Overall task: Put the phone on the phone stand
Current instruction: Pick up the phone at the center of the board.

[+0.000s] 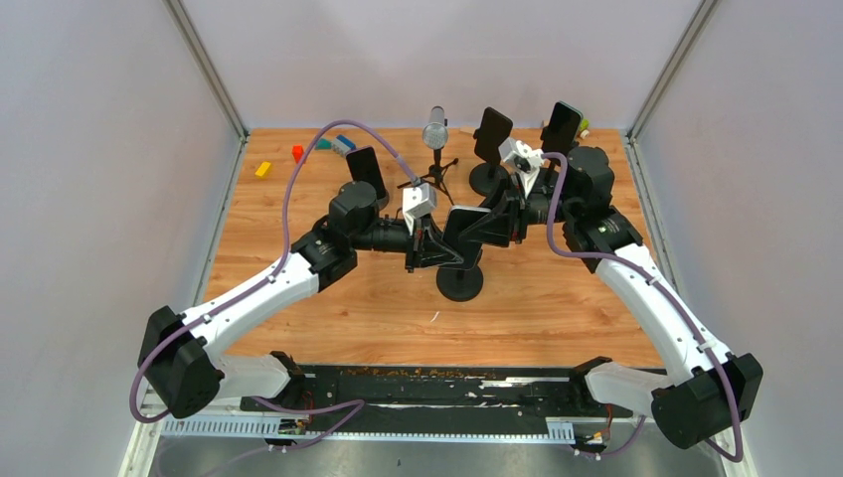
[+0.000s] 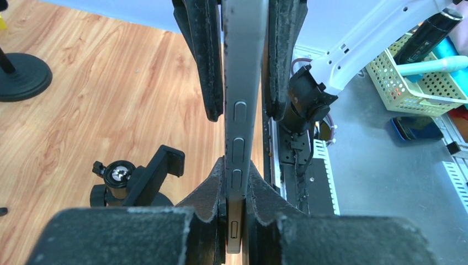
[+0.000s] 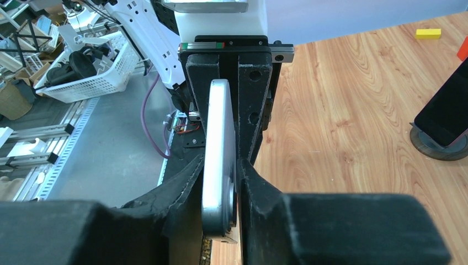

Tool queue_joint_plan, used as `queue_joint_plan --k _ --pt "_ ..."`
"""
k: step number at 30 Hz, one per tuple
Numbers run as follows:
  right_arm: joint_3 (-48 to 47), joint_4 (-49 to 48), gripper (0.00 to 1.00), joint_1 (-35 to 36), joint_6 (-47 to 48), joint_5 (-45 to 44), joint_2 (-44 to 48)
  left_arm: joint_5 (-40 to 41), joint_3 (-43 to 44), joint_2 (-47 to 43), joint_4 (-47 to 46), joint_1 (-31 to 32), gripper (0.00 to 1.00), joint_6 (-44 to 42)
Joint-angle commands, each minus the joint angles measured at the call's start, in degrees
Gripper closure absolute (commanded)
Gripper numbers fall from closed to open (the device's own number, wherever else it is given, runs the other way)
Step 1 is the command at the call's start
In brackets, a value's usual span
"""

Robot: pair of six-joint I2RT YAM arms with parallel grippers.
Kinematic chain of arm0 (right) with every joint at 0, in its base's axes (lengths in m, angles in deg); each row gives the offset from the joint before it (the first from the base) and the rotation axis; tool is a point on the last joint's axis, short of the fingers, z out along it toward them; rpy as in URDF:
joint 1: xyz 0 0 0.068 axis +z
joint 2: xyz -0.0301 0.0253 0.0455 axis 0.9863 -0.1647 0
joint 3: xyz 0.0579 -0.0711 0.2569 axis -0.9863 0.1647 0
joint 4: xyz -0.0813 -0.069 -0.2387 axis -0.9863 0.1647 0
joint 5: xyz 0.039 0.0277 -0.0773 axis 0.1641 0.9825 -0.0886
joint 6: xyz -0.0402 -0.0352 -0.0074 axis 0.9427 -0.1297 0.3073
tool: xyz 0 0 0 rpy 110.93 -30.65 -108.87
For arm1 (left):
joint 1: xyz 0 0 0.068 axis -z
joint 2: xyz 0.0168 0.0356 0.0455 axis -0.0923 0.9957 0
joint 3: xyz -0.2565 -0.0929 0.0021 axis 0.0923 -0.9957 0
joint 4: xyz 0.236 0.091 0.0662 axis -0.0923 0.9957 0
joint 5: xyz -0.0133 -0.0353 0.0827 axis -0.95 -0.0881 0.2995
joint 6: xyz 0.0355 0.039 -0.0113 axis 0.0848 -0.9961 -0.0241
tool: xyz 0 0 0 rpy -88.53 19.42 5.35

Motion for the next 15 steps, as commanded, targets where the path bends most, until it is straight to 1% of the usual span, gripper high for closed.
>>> queue_joint_plan --k 1,4,5,6,7,8,10,11,12,14,15 --pt "-0.2 -3.26 0.8 -0.13 -0.56 1.56 -0.17 -0.84 -0.02 -2.37 -5.71 0.06 1.0 0.93" --pt "-0.03 -3.75 0.96 -0.15 -0.79 1.62 -0.01 -0.58 -0.36 -2.06 -6.18 0.07 1.0 1.25" --pt "-0.02 -3.7 1.0 -0.13 -0.8 1.57 0.08 -0.56 -0.36 -1.88 -6.2 0.06 1.0 1.27" --pt "-0.02 -3.73 1.0 -0.16 -0.61 1.49 0.28 -0.43 -0.48 -1.83 -6.19 0.11 0.99 1.18" --pt "0.14 -3.66 1.0 -0.27 0.15 1.08 0.77 0.46 -0.58 -1.89 -5.11 0.06 0.75 0.1" --pt "0.23 -3.57 1.0 -0.41 0.44 1.09 0.92 0.89 -0.58 -2.23 -4.04 0.02 0.67 -0.24" --pt "0.39 -3.18 1.0 -0.76 1.11 1.22 1.1 2.86 -0.55 -3.2 -1.94 0.06 0.38 -2.57" --pt "0.41 -2.83 1.0 -1.01 1.65 1.26 1.15 4.49 -0.57 -3.64 -1.2 0.06 0.3 -3.37" --pt "0.41 -2.53 1.0 -1.23 2.15 1.41 1.23 5.32 -0.56 -4.51 0.63 0.06 0.18 -5.27" --pt "0.37 -1.96 1.0 -1.62 3.23 2.11 1.09 8.5 -0.55 -6.14 3.49 0.06 0.09 -8.49" --pt "0.25 -1.65 1.0 -1.64 3.76 2.52 0.88 10.85 -0.66 -6.64 4.46 0.06 0.06 -9.23"
